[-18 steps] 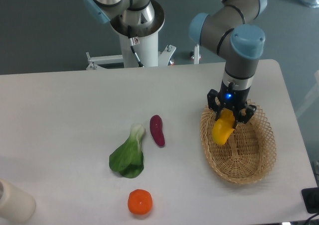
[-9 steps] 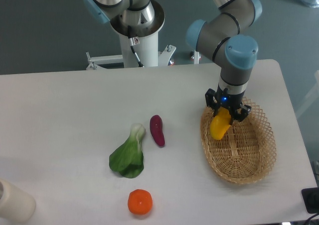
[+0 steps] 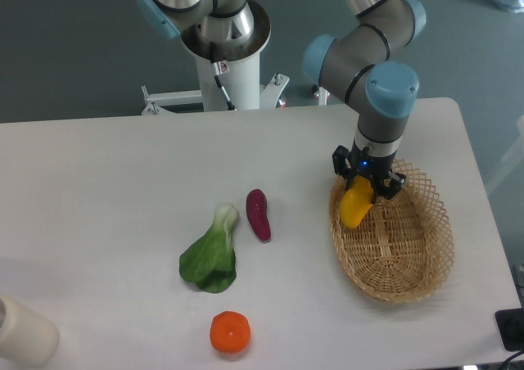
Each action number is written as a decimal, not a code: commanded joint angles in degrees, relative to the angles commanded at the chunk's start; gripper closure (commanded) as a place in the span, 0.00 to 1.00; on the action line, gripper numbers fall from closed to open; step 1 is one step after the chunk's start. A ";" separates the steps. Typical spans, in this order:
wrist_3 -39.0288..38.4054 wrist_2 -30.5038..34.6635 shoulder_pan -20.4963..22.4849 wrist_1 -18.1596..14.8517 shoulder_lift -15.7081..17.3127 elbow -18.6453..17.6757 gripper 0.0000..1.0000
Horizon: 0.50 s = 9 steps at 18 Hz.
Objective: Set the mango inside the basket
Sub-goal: 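Lower the mango into the basket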
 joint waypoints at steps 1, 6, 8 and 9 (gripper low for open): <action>0.00 0.00 0.00 0.00 0.00 -0.18 0.38; 0.00 0.00 0.00 0.52 0.00 0.17 0.13; -0.35 0.00 0.00 1.67 0.00 0.26 0.00; -0.52 0.00 0.00 1.67 0.00 0.26 0.00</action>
